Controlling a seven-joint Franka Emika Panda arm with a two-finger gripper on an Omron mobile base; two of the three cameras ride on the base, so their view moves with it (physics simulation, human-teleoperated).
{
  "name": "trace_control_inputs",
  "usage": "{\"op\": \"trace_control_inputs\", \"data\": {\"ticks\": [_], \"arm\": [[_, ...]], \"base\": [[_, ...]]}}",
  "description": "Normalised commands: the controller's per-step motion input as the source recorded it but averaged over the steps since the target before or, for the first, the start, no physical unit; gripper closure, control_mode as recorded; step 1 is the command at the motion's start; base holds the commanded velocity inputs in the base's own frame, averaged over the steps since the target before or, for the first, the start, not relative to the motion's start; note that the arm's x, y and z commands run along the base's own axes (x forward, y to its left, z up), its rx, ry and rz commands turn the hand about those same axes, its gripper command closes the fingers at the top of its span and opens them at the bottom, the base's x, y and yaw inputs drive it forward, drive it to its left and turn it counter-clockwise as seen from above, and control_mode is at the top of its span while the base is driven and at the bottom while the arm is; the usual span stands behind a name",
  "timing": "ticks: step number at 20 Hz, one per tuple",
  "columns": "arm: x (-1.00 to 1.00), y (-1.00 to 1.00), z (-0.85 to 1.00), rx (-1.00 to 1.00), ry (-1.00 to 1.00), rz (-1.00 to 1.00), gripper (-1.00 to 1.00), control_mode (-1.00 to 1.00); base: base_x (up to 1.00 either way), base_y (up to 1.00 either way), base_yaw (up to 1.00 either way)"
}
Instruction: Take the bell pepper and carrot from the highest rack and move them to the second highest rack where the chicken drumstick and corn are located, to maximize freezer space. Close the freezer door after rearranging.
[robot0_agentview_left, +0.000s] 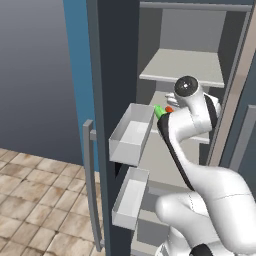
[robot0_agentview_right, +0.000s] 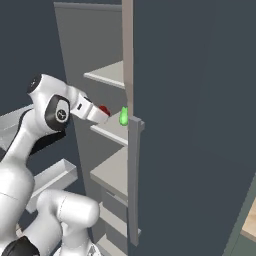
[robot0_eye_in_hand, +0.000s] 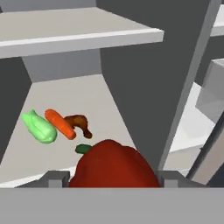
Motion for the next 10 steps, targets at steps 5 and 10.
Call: {"op": "trace_control_inputs", "data": {"ticks": [5,10], "arm": [[0.66,-0.03,-0.51,0.01,0.0,0.0,1.0,-1.0],[0.79,-0.16,-0.43,0.05,0.01,0.0,1.0,-1.0]], "base": [[0.0,0.0,0.0],[0.0,0.0,0.0]]}}
